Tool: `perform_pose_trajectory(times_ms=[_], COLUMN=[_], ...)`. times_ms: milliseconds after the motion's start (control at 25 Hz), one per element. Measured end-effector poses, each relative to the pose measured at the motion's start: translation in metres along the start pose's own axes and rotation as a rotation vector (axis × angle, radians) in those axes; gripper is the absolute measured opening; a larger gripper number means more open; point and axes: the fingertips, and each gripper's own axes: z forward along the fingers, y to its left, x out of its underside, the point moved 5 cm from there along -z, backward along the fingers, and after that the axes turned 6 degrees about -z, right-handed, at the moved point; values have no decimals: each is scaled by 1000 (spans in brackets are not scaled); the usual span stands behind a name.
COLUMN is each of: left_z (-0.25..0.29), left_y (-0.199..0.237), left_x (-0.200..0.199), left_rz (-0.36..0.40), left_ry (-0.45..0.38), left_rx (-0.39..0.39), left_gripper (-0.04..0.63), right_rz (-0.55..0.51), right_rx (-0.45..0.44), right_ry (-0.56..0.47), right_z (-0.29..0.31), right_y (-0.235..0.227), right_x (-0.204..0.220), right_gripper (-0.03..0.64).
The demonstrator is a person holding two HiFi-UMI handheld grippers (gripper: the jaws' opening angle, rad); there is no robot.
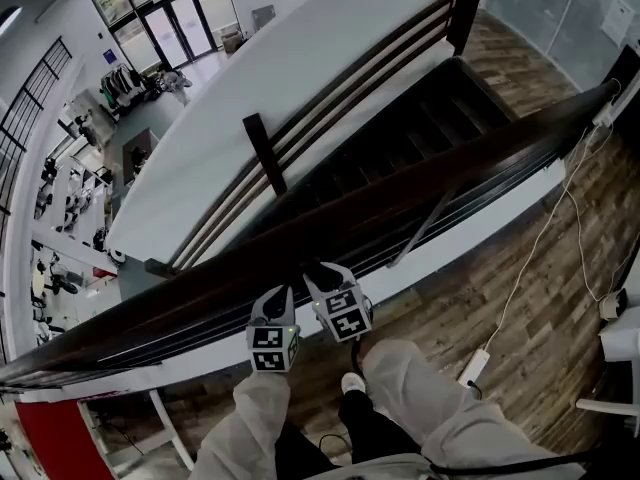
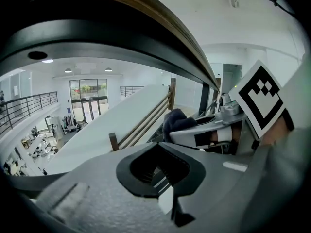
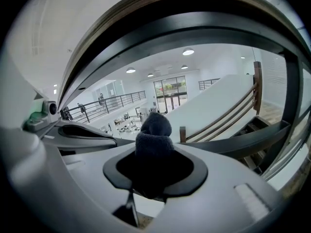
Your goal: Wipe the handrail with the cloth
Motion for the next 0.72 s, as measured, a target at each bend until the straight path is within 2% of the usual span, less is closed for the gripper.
perform_pose_trajectory(times_ms=[720], left_z=[35], left_y=[-53], left_x=[-11], left_rz=[24], left_ry=[19], left_rx=[99], left_gripper=[-5], right_rz=[-35], right_rx=[142], right_ry=[13], right_z=[-48], right_y=[-122], right_x=[9], right_gripper=[120])
